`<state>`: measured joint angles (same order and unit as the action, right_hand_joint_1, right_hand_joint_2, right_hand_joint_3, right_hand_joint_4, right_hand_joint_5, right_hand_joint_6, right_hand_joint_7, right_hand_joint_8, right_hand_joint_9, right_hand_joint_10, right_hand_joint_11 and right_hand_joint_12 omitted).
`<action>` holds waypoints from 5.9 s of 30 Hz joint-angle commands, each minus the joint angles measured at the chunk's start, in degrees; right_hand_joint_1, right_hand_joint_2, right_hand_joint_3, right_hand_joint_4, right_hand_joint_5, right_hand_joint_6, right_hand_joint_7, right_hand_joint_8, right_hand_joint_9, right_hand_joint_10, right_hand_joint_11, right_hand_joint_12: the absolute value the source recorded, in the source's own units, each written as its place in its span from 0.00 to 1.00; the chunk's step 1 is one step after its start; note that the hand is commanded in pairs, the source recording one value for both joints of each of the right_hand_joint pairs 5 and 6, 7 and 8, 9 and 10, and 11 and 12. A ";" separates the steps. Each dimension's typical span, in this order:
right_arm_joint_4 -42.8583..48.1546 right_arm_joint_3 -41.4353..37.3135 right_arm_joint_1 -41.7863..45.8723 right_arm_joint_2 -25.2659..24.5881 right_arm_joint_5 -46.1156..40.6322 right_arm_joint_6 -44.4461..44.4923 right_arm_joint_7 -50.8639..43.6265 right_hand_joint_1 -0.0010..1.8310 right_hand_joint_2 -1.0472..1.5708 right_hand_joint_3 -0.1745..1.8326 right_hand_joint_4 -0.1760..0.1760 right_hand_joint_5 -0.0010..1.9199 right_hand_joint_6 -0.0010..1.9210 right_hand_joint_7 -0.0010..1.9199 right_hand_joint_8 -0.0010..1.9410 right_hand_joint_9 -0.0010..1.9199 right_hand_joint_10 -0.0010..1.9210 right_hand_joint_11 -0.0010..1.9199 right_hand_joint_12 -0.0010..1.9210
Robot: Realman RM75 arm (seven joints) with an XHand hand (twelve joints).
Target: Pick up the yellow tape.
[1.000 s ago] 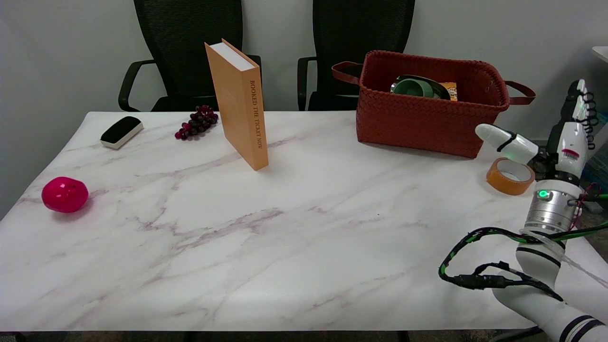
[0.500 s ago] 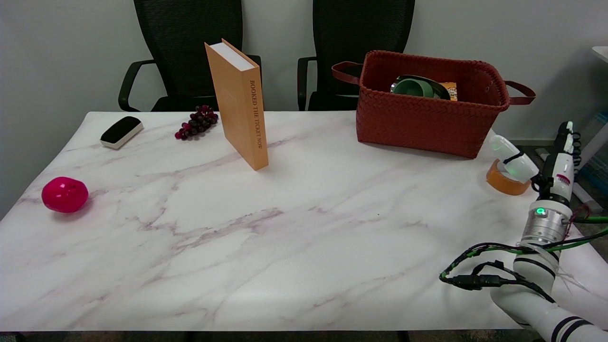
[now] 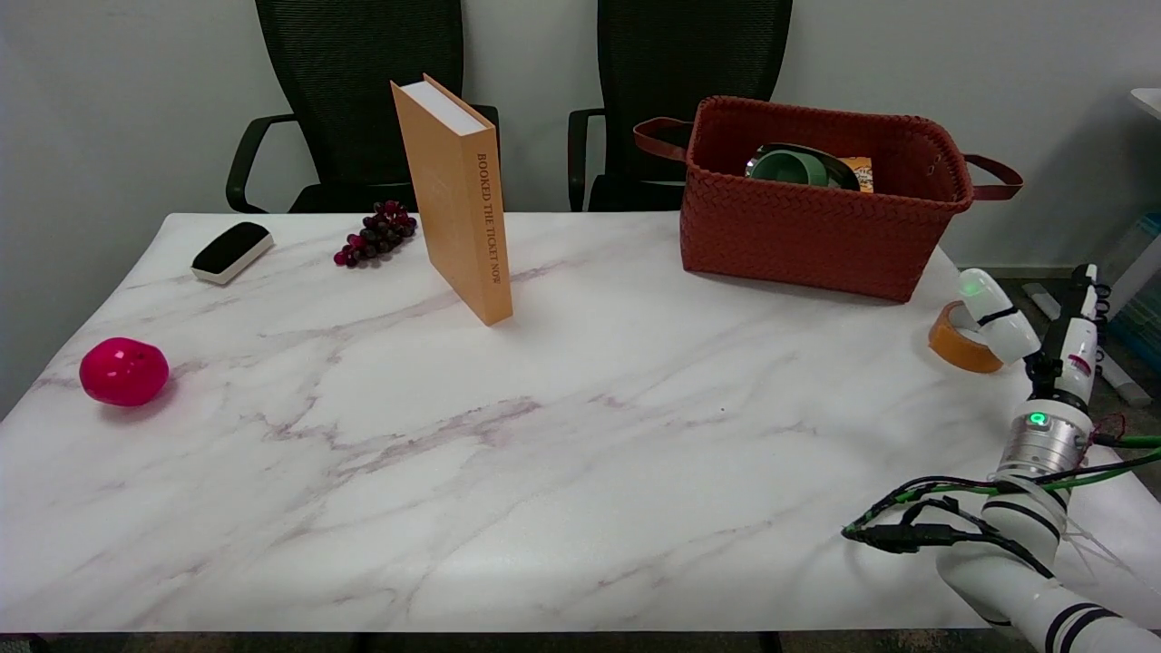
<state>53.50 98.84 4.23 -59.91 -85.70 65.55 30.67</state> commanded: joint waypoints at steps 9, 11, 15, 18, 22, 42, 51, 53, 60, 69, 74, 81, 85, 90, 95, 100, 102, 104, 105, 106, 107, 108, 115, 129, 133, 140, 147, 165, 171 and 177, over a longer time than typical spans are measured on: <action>-10.04 3.28 -3.40 -0.05 -0.38 0.69 21.23 0.24 0.54 0.00 0.50 0.00 0.00 0.00 0.00 0.00 0.00 0.00 0.00; -10.61 3.73 -4.02 0.04 -0.38 -0.16 21.23 0.24 0.54 0.00 0.50 0.00 0.00 0.00 0.00 0.00 0.00 0.00 0.00; -12.00 4.48 -5.49 0.11 -0.38 -0.96 21.23 0.25 0.53 0.00 0.50 0.00 0.00 0.00 0.00 0.00 0.00 0.00 0.00; -13.28 5.30 -6.81 0.12 -0.38 -1.63 21.23 0.26 0.52 0.00 0.50 0.00 0.00 0.00 0.00 0.00 0.00 0.00 0.00; -14.92 6.31 -8.35 0.34 -0.38 -2.86 21.23 0.28 0.50 0.00 0.50 0.00 0.00 0.00 0.00 0.00 0.00 0.00 0.00; -18.10 7.01 -10.07 0.42 0.90 -3.09 21.23 0.35 0.42 0.00 0.50 0.00 0.00 0.00 0.00 0.00 0.00 0.00 0.00; -19.37 7.01 -10.55 0.42 0.98 -3.09 21.23 0.38 0.38 0.00 0.50 0.00 0.00 0.00 0.00 0.00 0.00 0.00 0.00; -19.54 7.01 -10.57 0.42 0.98 -3.09 21.23 0.38 0.38 0.00 0.50 0.00 0.00 0.00 0.00 0.00 0.00 0.00 0.00; -20.78 7.01 -11.32 0.50 1.10 -3.39 21.23 0.39 0.36 0.03 0.50 0.00 0.00 0.00 0.00 0.00 0.00 0.00 0.00; -24.35 6.93 -14.62 0.74 2.26 -7.78 21.23 0.40 0.34 0.06 0.50 0.00 0.00 0.00 0.00 0.00 0.00 0.00 0.00; -25.46 7.01 -15.85 0.90 2.34 -9.43 21.23 0.42 0.31 0.10 0.50 0.00 0.00 0.00 0.00 0.00 0.00 0.00 0.00; -26.81 7.01 -16.70 0.98 2.42 -9.88 21.23 0.43 0.29 0.11 0.50 0.00 0.00 0.00 0.00 0.00 0.00 0.00 0.00; -27.11 7.01 -16.61 0.98 2.42 -9.88 21.23 0.43 0.29 0.12 0.50 0.00 0.00 0.00 0.00 0.00 0.00 0.00 0.00; -27.13 7.01 -16.30 0.98 2.73 -9.88 21.23 0.47 0.25 0.16 0.50 0.00 0.00 0.00 0.00 0.00 0.00 0.00 0.00; -27.34 7.01 -16.22 0.98 3.62 -9.88 21.23 0.57 0.22 0.14 0.50 0.00 0.00 0.00 0.00 0.00 0.00 0.00 0.00; -27.34 7.01 -16.14 0.98 3.87 -10.48 21.23 0.63 0.18 0.30 0.50 0.00 0.00 0.00 0.00 0.00 0.00 0.00 0.00; -27.34 6.76 -16.14 0.98 5.10 -10.94 21.23 0.66 0.16 0.38 0.50 0.00 0.00 0.00 0.00 0.00 0.00 0.00 0.00; -27.34 6.52 -16.16 0.98 6.01 -11.29 21.23 0.68 0.16 0.39 0.50 0.00 0.00 0.00 0.00 0.00 0.00 0.00 0.00; -27.34 6.45 -16.22 0.98 6.33 -11.49 21.23 0.70 0.16 0.39 0.50 0.00 0.00 0.00 0.00 0.00 0.00 0.00 0.00; -27.34 6.45 -16.23 0.98 6.33 -11.58 21.23 0.71 0.16 0.41 0.50 0.00 0.00 0.00 0.00 0.00 0.00 0.00 0.00; -27.34 6.47 -16.31 0.98 6.33 -11.73 21.23 0.72 0.16 0.43 0.50 0.00 0.00 0.00 0.00 0.00 0.00 0.00 0.00; -27.34 6.53 -16.38 0.98 6.33 -11.81 21.23 0.72 0.16 0.45 0.50 0.00 0.00 0.00 0.00 0.00 0.00 0.00 0.00; -27.35 6.61 -16.70 0.98 6.33 -12.36 21.23 0.74 0.18 0.45 0.50 0.00 0.00 0.00 0.00 0.00 0.00 0.00 0.00; -27.27 6.37 -16.38 0.98 6.33 -12.28 21.23 0.75 0.23 0.42 0.50 0.00 0.00 0.00 0.00 0.00 0.00 0.00 0.00; -27.35 6.37 -16.39 0.98 6.24 -12.36 21.13 0.77 0.26 0.40 0.50 0.00 0.00 0.00 0.00 0.00 0.00 0.00 0.00; -27.35 6.37 -16.70 0.98 5.85 -12.36 20.99 0.77 0.32 0.39 0.50 0.00 0.00 0.00 0.00 0.01 0.01 0.08 0.08; -27.43 6.02 -16.78 0.98 5.77 -12.37 20.91 0.75 0.37 0.41 0.50 0.03 0.03 0.04 0.04 0.01 0.01 0.23 0.23; -27.83 5.73 -16.54 0.98 5.77 -12.44 21.23 0.73 0.46 0.45 0.50 0.28 0.28 0.17 0.17 0.07 0.07 0.48 0.48; -27.83 5.47 -16.54 0.98 5.77 -11.94 21.23 0.74 0.49 0.44 0.50 0.30 0.30 0.20 0.20 0.13 0.13 0.57 0.57; -27.65 4.88 -16.52 0.98 6.11 -11.86 21.23 0.74 0.50 0.43 0.50 0.31 0.31 0.22 0.22 0.18 0.18 0.62 0.62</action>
<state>25.77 104.53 -12.39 -58.92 -79.92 53.30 51.84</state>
